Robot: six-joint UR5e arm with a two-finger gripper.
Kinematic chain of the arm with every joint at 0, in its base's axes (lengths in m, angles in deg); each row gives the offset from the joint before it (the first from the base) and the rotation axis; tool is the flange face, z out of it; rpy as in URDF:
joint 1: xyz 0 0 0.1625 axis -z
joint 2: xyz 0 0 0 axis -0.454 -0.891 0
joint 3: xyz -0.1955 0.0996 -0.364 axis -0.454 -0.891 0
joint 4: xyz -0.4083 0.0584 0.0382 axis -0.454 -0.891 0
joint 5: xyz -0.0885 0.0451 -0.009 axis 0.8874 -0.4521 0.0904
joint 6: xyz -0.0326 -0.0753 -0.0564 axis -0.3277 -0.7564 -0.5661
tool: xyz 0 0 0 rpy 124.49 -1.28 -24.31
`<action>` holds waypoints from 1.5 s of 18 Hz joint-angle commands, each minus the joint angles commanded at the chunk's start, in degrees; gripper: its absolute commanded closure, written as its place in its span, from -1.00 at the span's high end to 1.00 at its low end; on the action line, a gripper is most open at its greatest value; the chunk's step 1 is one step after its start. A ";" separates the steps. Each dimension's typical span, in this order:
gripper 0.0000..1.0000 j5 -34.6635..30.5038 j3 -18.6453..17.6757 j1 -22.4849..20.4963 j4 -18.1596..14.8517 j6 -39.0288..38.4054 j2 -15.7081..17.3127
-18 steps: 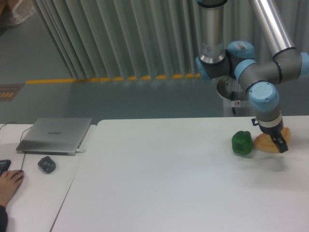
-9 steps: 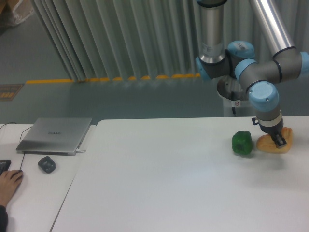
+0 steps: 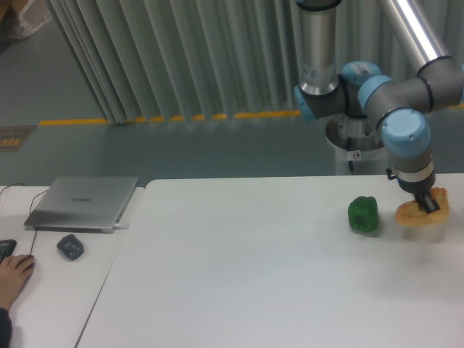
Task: Place the triangular bread in the basket
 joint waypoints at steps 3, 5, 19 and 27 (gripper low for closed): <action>-1.00 4.56 3.24 -3.42 1.66 0.00 -1.66; -1.00 10.09 6.06 -5.97 3.94 -0.44 -3.16; -1.00 14.34 11.78 -13.62 24.16 -0.88 -11.42; -1.00 14.51 15.21 -15.47 25.65 -4.22 -14.41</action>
